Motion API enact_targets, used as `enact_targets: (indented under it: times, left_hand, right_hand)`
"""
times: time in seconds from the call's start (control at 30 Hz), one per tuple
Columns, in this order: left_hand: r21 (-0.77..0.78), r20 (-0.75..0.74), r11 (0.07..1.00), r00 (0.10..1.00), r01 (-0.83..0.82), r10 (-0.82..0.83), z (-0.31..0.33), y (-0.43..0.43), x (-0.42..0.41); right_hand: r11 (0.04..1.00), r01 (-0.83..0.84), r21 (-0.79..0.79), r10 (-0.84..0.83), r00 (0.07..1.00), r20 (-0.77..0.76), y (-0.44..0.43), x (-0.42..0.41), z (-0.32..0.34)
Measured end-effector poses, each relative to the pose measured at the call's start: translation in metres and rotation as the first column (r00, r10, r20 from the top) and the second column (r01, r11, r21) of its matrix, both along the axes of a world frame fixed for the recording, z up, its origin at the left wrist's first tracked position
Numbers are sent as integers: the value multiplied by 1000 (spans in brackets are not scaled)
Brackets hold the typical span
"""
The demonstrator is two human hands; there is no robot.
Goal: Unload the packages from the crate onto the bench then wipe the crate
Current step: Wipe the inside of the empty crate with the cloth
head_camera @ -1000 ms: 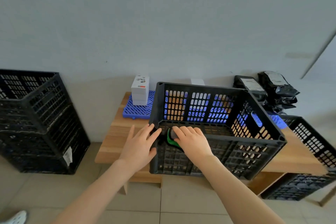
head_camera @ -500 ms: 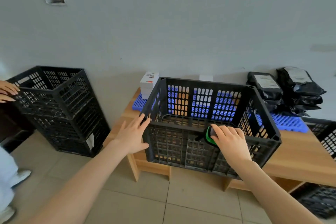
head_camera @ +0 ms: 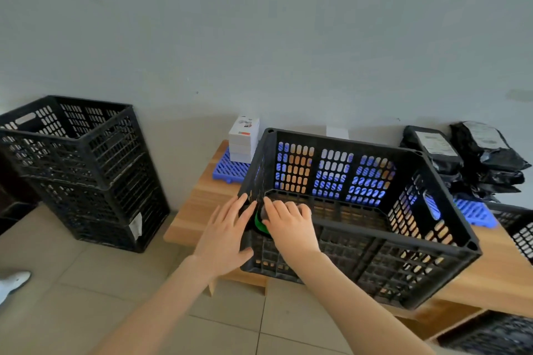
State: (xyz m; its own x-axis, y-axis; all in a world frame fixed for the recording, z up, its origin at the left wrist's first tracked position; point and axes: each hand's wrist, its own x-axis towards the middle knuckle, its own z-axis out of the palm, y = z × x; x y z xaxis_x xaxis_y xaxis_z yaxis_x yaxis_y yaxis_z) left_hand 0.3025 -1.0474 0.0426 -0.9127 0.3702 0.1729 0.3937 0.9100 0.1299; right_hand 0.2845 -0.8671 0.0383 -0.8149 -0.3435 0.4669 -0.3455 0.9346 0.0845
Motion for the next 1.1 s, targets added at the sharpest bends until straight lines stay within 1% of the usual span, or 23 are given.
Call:
enact_targets:
  times: [0.07, 0.17, 0.27, 0.4, 0.63, 0.8, 0.97, 1.03, 1.1]
  left_hand:
    - [15, -25, 1000, 1000, -4, 4, -6, -2, -1]
    - [2, -45, 1000, 999, -18, 18, -10, -1, -1]
    - [-49, -71, 998, 997, -37, 33, -8, 2, -1]
    - [-115, -98, 990, 992, -86, 75, -2, 7, 2]
    - [-229, -135, 946, 970, -229, 202, 2, 28, 4]
    - [-287, -200, 910, 947, -301, 250, 8, 44, 13]
    - [-296, -151, 875, 923, -384, 354, 14, 56, 20]
    - [-293, -102, 872, 920, -391, 378, 17, 63, 22]
    - [-268, -51, 874, 912, -405, 407, 21, 68, 23]
  right_hand:
    - [1000, 3, 6, -3, 1000, 12, -7, -3, -4]
    - [998, -53, 17, 53, 999, -13, 3, -4, -10]
    - [993, -107, 46, 110, 993, -51, 14, -8, -8]
    - [994, -106, 31, 108, 991, -76, 38, 0, -8]
    - [995, -87, 47, 93, 986, -140, 150, 24, -8]
    - [997, -48, 62, 55, 992, -116, 246, 47, -7]
    - [996, -51, 70, 59, 990, -126, 337, 69, -5]
    - [995, -65, 70, 73, 991, -111, 352, 71, -6]
    - [998, -43, 38, 47, 992, -113, 348, 72, -6]
